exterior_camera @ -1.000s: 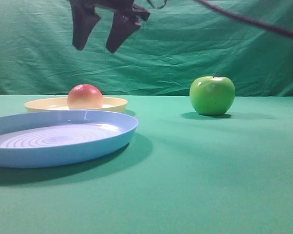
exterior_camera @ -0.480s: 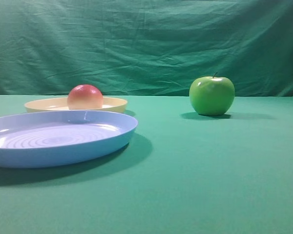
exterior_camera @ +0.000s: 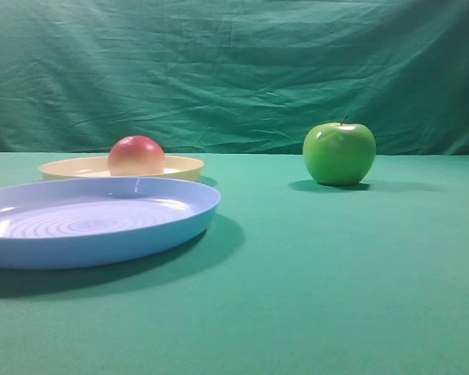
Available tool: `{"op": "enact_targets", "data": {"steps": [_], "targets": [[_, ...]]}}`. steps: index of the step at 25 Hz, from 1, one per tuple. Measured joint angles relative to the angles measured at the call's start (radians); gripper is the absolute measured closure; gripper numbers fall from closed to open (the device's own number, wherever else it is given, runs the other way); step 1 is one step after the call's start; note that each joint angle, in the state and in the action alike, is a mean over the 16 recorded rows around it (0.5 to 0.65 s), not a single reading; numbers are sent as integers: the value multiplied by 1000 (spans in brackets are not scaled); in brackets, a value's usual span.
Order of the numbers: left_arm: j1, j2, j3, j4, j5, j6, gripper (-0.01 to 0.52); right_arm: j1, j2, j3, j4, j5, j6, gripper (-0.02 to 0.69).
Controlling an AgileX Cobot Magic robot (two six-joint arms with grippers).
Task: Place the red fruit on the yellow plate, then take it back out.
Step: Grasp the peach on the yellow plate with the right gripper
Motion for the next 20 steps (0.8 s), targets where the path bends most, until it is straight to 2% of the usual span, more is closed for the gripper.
{"op": "enact_targets", "data": {"steps": [9, 20], "targets": [[0, 0, 0, 0, 0, 0, 514, -65, -291, 296, -131, -96, 121, 665], [0, 0, 0, 0, 0, 0, 514, -387, -653, 696, -195, -428, 175, 665]]}}
